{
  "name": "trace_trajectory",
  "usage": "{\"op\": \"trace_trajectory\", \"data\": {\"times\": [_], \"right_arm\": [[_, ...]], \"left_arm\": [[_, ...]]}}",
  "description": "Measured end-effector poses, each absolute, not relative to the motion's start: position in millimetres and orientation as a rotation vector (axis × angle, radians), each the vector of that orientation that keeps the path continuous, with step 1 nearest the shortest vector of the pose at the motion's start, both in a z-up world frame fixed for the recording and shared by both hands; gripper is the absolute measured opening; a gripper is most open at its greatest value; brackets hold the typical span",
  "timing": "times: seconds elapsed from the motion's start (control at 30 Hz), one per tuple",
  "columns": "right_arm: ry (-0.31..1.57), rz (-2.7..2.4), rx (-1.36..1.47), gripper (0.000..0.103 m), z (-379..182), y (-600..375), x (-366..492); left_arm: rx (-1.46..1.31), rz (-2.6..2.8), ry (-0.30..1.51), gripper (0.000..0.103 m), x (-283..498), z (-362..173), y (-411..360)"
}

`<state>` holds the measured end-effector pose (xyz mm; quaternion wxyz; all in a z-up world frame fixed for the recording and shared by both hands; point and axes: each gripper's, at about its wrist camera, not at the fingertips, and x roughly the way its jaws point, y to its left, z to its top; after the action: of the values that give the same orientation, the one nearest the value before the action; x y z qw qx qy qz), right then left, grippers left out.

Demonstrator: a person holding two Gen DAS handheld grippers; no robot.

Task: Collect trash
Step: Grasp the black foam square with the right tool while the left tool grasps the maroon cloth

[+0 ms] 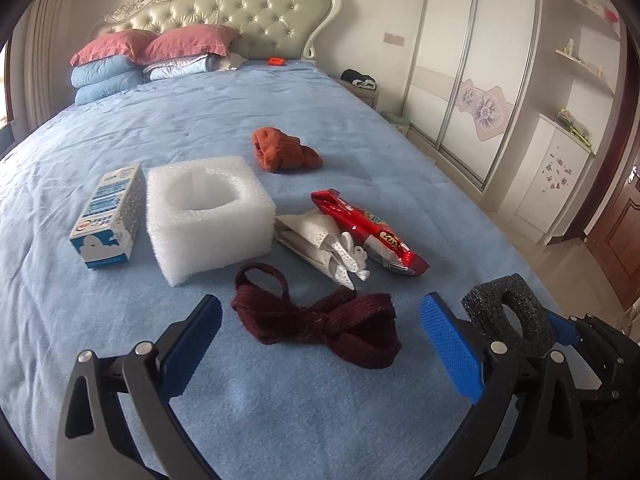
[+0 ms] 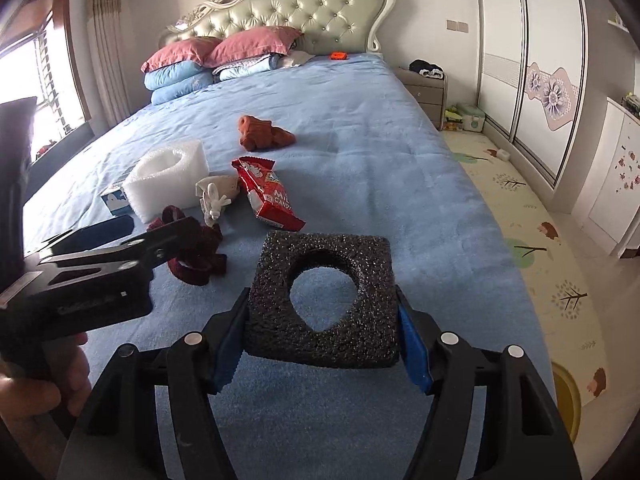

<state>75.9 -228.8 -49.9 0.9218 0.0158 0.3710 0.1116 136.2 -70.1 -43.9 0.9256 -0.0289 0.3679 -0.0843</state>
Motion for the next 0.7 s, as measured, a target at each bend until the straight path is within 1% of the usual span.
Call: {"op": "trace_trajectory", "data": {"times": [0.23, 0.3, 0.33, 0.37, 0.4, 0.43, 0.47, 0.57, 0.7], "right_arm": [[0.766, 0.263, 0.072, 0.066, -45.1, -238.6, 74.9], [0.764, 0.269, 0.068, 0.066, -44.5, -236.9, 73.3], [0.763, 0.27, 0.066, 0.066, -44.0, -236.1, 73.2], [0.763, 0.271, 0.063, 0.066, -44.1, -235.2, 72.6], [0.765, 0.274, 0.062, 0.066, -44.1, -234.6, 72.3], [0.768, 0.28, 0.065, 0.066, -44.1, -234.0, 71.8], [0.767, 0.285, 0.066, 0.066, -43.8, -233.7, 70.8], [0.752, 0.285, 0.06, 0.066, -41.6, -234.9, 66.8], [0.74, 0.287, 0.061, 0.066, -40.5, -236.2, 62.8]], "left_arm": [[-0.049, -0.105, 0.835, 0.099, 159.0, -61.2, -76.7], [-0.064, -0.095, 0.86, 0.096, 163.0, -64.2, -72.6], [-0.065, -0.088, 0.869, 0.086, 164.3, -65.7, -72.2], [-0.061, -0.071, 0.869, 0.072, 163.4, -66.6, -71.2], [-0.059, -0.049, 0.865, 0.066, 162.8, -66.3, -69.9], [-0.065, -0.047, 0.858, 0.056, 161.6, -65.4, -67.7], [-0.076, -0.056, 0.853, 0.05, 159.7, -64.5, -65.9], [-0.106, -0.076, 0.838, 0.038, 150.9, -62.2, -57.2], [-0.14, -0.092, 0.809, 0.038, 130.0, -55.5, -47.2]]}}
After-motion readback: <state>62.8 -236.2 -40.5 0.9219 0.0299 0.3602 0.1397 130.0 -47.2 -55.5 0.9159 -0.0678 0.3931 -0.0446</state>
